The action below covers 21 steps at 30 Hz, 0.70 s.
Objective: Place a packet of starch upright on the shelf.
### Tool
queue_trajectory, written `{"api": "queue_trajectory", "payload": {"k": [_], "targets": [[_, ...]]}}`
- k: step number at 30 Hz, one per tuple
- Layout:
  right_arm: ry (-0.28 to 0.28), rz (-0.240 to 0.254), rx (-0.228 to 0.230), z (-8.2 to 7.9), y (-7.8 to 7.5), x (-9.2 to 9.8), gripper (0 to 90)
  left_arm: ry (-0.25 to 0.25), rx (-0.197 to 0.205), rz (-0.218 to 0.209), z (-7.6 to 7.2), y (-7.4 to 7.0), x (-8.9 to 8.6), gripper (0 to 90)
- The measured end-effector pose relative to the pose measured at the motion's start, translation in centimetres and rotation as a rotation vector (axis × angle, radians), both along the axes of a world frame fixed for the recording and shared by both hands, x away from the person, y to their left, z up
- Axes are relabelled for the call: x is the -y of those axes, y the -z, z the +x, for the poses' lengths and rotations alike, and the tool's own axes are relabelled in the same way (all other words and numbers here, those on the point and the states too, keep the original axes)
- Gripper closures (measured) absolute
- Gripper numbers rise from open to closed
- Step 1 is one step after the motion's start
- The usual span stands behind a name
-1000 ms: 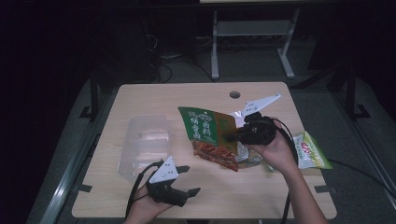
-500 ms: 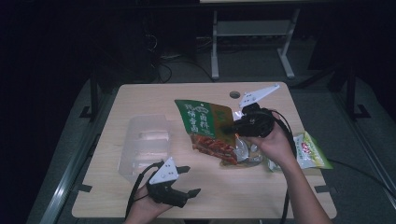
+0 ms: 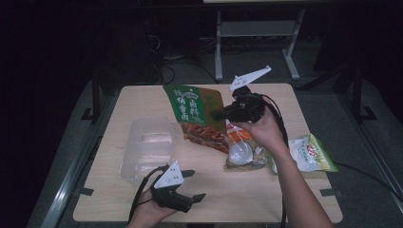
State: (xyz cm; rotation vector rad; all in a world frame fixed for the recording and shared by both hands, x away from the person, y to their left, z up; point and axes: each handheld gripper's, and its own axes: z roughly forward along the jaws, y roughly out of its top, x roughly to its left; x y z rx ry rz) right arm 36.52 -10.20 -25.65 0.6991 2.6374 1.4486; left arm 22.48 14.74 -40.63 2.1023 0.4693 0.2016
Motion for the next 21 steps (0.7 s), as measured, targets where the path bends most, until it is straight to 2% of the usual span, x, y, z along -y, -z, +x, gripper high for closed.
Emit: {"api": "queue_trajectory", "payload": {"k": [8,21], "targets": [[-0.012,0.012,0.004,1.5,-0.7,-2.5,90.0,0.009,-0.004,0.009,-0.2,0.2,0.4,22.0],[-0.043,0.025,-0.003,3.4,-0.2,-6.6,90.0,0.017,-0.015,0.008,-0.1,0.4,0.4,21.7]]}}
